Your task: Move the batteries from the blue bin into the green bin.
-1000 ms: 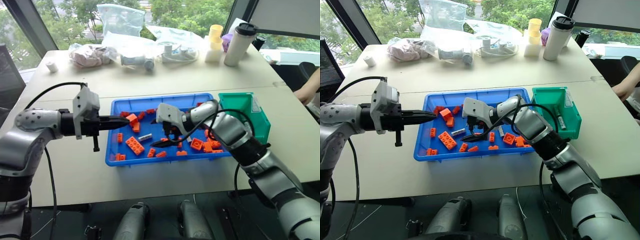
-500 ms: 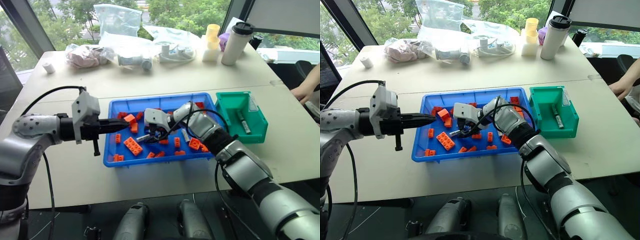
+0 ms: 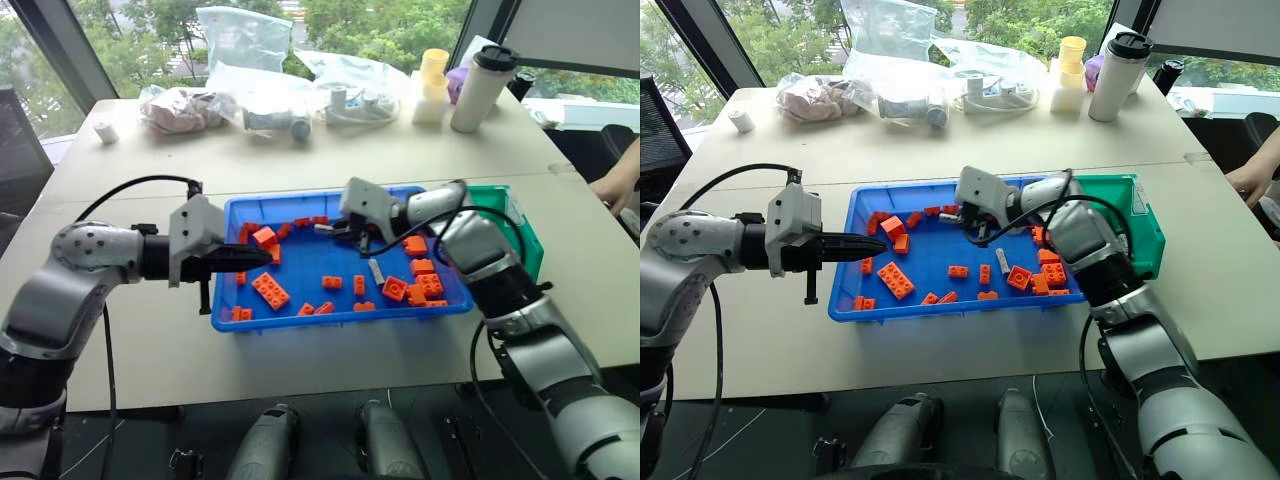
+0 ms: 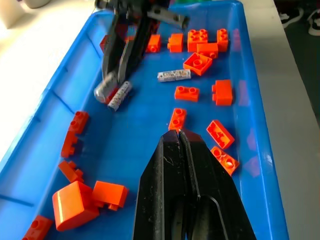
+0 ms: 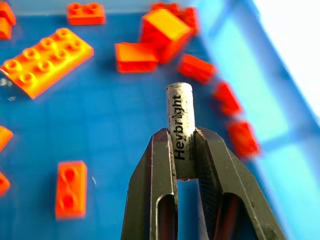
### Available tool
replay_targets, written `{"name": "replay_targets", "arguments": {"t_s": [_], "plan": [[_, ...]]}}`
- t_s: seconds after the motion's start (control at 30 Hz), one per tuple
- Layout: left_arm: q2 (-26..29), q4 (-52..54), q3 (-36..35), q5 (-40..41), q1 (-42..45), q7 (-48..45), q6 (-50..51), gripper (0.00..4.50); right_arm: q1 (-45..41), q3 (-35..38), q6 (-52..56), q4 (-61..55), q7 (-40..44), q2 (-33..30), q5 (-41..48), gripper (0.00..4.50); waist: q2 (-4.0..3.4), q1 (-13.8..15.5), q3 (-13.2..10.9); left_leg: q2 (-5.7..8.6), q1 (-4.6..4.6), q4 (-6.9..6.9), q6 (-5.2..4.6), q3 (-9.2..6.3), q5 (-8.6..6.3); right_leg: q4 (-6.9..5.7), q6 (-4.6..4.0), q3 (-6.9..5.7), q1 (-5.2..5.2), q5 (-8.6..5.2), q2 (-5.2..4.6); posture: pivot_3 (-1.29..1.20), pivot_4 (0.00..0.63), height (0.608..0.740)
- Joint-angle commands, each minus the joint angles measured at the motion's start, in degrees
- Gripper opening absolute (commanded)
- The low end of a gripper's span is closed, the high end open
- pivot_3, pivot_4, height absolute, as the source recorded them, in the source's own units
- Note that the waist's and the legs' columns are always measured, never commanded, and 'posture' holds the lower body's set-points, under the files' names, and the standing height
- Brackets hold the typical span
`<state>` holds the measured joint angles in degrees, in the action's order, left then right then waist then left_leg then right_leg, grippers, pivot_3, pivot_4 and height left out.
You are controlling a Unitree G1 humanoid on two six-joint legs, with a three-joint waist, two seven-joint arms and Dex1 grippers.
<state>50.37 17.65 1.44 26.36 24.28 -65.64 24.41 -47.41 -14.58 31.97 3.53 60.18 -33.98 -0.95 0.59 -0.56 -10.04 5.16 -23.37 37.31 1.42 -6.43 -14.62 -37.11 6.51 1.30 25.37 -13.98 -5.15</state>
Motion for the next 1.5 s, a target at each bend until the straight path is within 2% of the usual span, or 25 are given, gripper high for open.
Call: {"name": "replay_targets", "arguments": {"t_s": [0.03,0.13,0.27,0.43,0.47,0.53,0.67,0.7,0.8,0.9,0.97,1.1,1.23,1.5], "plan": [[-1.4,-2.4,1.7,-1.9,2.7,-2.0,-3.9,0.0,4.7,12.3,10.8,-11.5,-1.9,-8.8,2.6,0.09,0.0,0.0,0.0,-0.01,0.0,-0.01,-0.02,0.0,-0.01,0.0,0.0,0.0,0.0,0.0,0.0,0.0,0.15,0.74],[-2.6,-5.3,3.5,-3.8,4.4,-3.5,-6.5,0.0,9.2,19.8,16.5,-15.1,-3.3,-15.3,4.0,0.09,0.0,0.0,0.0,-0.01,0.0,0.0,-0.34,0.06,-0.2,0.01,-0.01,0.01,-0.01,-0.01,0.0,0.0,0.15,0.74],[-4.2,-8.4,4.8,-5.1,6.2,-4.9,-8.9,0.0,17.0,24.0,18.4,-17.6,-3.1,-21.2,5.5,0.09,-0.01,-0.5,0.0,-0.11,0.09,-0.06,-0.38,0.18,-0.22,0.0,-0.01,0.07,-0.03,0.0,0.03,0.0,0.15,0.74],[-5.5,-11.9,6.4,-7.3,8.0,-6.5,-12.1,0.0,22.6,24.6,18.1,-17.3,-4.9,-21.5,7.3,0.09,-0.02,-0.2,0.0,-0.1,0.1,-0.03,-0.4,0.27,-0.22,-0.03,0.0,0.13,-0.04,0.0,0.01,0.0,0.15,0.74],[-5.8,-12.5,6.7,-7.7,8.4,-6.7,-12.5,0.0,22.9,24.6,18.3,-16.9,-5.6,-21.1,7.6,1.13,-0.02,-0.1,0.0,-0.1,0.09,0.0,-0.41,0.26,-0.23,-0.03,0.0,0.12,-0.04,0.0,0.01,0.0,0.15,0.74],[-6.4,-13.3,6.8,-8.2,8.9,-6.9,-13.2,0.0,22.4,24.1,17.6,-16.5,-6.9,-21.2,7.7,1.95,-0.02,-0.1,0.0,-0.09,0.08,0.03,-0.41,0.26,-0.23,-0.03,0.0,0.12,-0.05,0.0,0.0,0.0,0.15,0.74],[-6.7,-13.4,6.7,-8.5,9.0,-7.3,-13.5,0.0,16.8,22.5,18.8,-17.3,-9.0,-19.8,9.5,4.14,-0.02,-0.2,0.0,-0.08,0.09,0.04,-0.41,0.25,-0.23,-0.03,0.0,0.12,-0.05,0.0,-0.01,0.0,0.15,0.74],[-6.8,-13.4,6.6,-8.6,9.0,-7.4,-13.5,0.0,15.4,21.6,18.9,-17.7,-8.9,-19.4,10.1,4.45,-0.02,-0.3,0.0,-0.09,0.09,0.03,-0.41,0.25,-0.23,-0.03,0.0,0.11,-0.05,0.0,0.0,0.0,0.15,0.74],[-6.9,-13.0,6.5,-8.8,8.9,-7.4,-13.3,0.0,10.2,18.1,20.5,-18.8,-9.3,-15.2,12.9,4.45,-0.02,-0.4,0.0,-0.12,0.1,0.0,-0.41,0.23,-0.23,-0.03,0.0,0.11,-0.03,0.0,0.04,0.0,0.15,0.74],[-6.8,-12.5,6.2,-9.0,8.6,-7.0,-13.0,0.0,5.5,10.9,25.1,-19.1,-10.8,-4.3,16.6,4.45,-0.01,-0.7,0.0,-0.13,0.1,0.01,-0.41,0.22,-0.23,-0.03,0.0,0.12,-0.04,0.0,0.04,0.0,0.15,0.74],[-6.6,-12.0,5.9,-9.0,8.3,-6.5,-12.6,0.0,4.7,6.7,25.0,-17.6,-11.6,0.2,16.3,4.45,-0.01,-0.6,0.0,-0.15,0.12,0.0,-0.4,0.18,-0.22,-0.05,0.0,0.11,-0.04,0.0,0.08,0.0,0.15,0.74],[-5.9,-10.6,5.3,-8.8,7.5,-6.0,-11.7,0.0,3.6,1.8,21.9,-10.8,-12.7,3.9,14.4,4.45,-0.01,0.3,0.0,0.03,-0.07,0.14,-0.13,0.02,-0.07,-0.03,0.0,0.04,-0.01,0.0,-0.05,0.0,0.15,0.74],[-5.0,-9.1,4.6,-8.6,6.6,-5.2,-10.8,0.0,2.2,-2.4,16.6,-2.1,-13.2,5.4,11.2,4.45,-0.01,0.0,0.0,0.11,-0.06,0.45,-0.36,0.07,-0.2,0.03,0.01,0.03,-0.2,0.0,-0.11,0.0,0.15,0.74],[-3.4,-5.9,3.3,-8.1,4.2,-3.8,-9.0,0.0,1.5,-3.7,13.5,3.0,-12.5,5.5,8.7,4.45,-0.02,-0.6,0.0,0.0,-0.05,0.37,-0.31,0.1,-0.18,-0.07,0.02,0.03,-0.05,0.0,-0.02,0.0,0.15,0.74]]}}
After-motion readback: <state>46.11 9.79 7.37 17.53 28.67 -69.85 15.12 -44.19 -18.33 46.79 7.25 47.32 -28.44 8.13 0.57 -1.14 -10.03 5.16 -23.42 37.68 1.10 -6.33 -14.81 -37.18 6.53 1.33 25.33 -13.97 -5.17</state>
